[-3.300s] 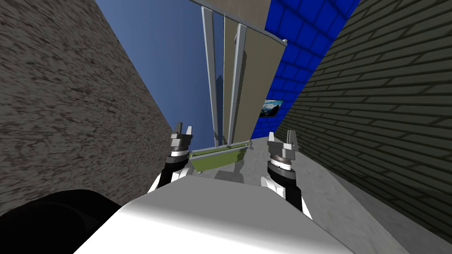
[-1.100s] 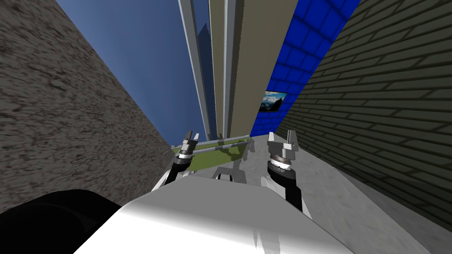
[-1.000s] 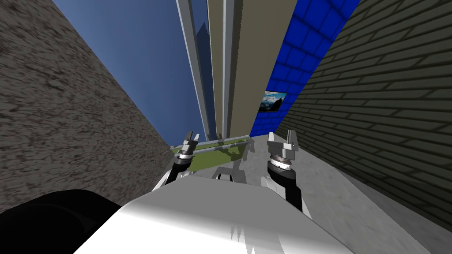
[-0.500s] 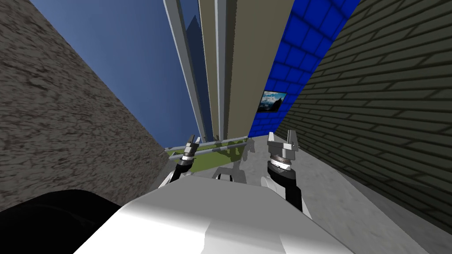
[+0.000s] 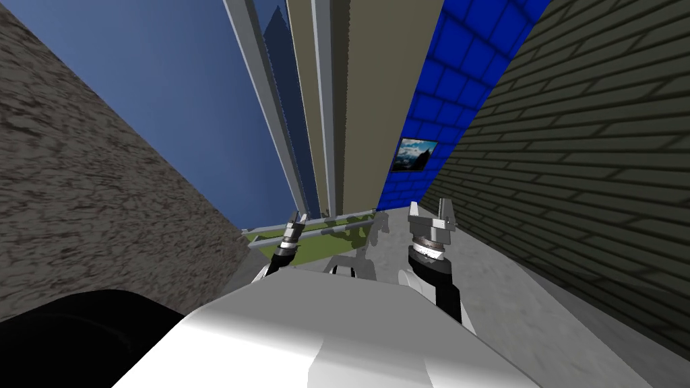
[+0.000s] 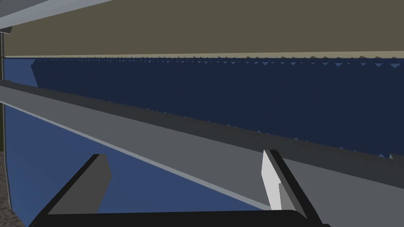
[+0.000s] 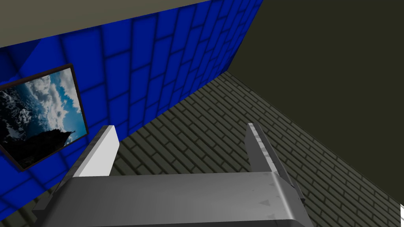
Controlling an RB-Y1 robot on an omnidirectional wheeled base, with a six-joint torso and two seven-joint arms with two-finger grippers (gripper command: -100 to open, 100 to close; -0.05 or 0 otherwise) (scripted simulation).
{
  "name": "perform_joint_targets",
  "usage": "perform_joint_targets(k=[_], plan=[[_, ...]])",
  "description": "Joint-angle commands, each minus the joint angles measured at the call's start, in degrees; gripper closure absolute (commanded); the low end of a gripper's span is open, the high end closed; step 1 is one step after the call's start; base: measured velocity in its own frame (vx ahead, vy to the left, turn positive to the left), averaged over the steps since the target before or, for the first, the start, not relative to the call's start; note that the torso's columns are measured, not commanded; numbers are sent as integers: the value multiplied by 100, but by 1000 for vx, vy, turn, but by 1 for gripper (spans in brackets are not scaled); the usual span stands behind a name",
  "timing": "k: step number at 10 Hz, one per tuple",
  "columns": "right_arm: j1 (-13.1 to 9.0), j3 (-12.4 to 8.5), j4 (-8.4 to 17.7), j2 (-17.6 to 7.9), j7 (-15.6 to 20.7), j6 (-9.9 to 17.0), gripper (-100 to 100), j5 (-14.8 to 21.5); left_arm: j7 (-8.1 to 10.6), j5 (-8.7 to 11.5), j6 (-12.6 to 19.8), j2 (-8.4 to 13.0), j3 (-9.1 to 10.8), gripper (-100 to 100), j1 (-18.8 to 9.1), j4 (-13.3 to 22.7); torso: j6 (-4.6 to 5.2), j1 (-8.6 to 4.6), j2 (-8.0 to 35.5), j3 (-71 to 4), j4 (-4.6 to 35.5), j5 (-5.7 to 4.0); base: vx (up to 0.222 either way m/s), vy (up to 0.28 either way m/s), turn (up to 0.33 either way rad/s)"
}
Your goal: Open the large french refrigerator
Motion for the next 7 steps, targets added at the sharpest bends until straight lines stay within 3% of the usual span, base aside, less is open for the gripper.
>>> perform_joint_targets(k=[1, 7], plan=[[0, 0, 0, 0, 0, 0, 0, 0, 18, 28, -224, -82, -19, -100, -77, 431, 0, -5, -6, -3, -1, -2, 68, -81, 1], [0, 0, 0, 0, 0, 0, 0, 0, 82, 106, -655, -170, -32, -100, -244, 1344, 0, 2, 1, 0, 0, 0, 62, -69, 2]])
